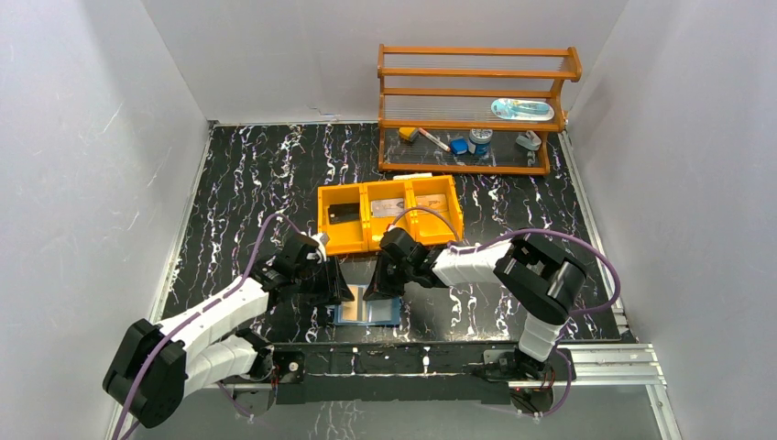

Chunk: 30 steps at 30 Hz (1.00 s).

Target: Take the credit cards out of the card holder

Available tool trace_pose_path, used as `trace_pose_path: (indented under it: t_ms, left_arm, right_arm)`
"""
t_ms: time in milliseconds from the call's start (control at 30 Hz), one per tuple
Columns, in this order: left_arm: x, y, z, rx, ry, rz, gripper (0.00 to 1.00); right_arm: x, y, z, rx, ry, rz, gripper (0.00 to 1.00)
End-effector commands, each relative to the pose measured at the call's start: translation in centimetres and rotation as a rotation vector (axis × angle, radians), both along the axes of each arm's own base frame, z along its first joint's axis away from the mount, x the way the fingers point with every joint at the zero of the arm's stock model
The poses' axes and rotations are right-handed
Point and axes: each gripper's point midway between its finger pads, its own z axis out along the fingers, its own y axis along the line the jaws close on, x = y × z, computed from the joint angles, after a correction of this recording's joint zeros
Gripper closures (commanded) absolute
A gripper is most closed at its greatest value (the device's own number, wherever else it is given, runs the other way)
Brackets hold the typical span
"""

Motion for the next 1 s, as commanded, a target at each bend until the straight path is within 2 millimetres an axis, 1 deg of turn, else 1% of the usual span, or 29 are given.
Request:
trace_pose_path:
  t_ms: [0,233,433,533,633,700,800,867,967]
  left_arm:
    - [0.0,-0.9,0.6,-0.034,0.010,-0.025,0.57]
    - [-0.3,-0.8,0.0,-0.025,0.035,-0.027,0.59]
    - [-0.2,-0.9,0.3,-0.036,0.026,-0.025,0.63]
    - [-0.2,-1.8,0.9,-0.089,0.022,-0.046,0.69]
    - [0.1,-2.7,2.3,-0.145,-0.011,-0.068,0.75]
    - [0.4,-3.2,3.4,-0.181,-0.039,-0.092,0.76]
    - [0.3,-4.4,4.7,-0.242,-0.053,-0.152,0.76]
    - [0.1,-5.1,4.9,-0.275,-0.033,-0.192,0.76]
    - [0.0,-5.8,4.8,-0.283,-0.015,-0.228,0.75]
  right_arm:
    - [-1.7,-4.6,-5.0,-0.205,0.058,-0.016,0.99]
    - [-1.6,-4.5,-4.9,-0.201,0.058,-0.018,0.99]
    - [-1.7,-4.5,-4.9,-0.199,0.058,-0.016,0.99]
    - [-1.6,-4.4,-4.9,-0.194,0.059,-0.015,0.99]
    - [-1.7,-4.2,-4.8,-0.183,0.061,-0.011,0.99]
    - [-1.7,-4.0,-4.6,-0.170,0.060,-0.009,0.98]
    - [-1.4,-3.3,-3.9,-0.136,0.048,-0.003,0.93]
    - [-1.0,-2.6,-2.9,-0.097,0.030,0.006,0.89]
    - [-0.1,-1.6,-1.2,-0.061,-0.007,0.012,0.76]
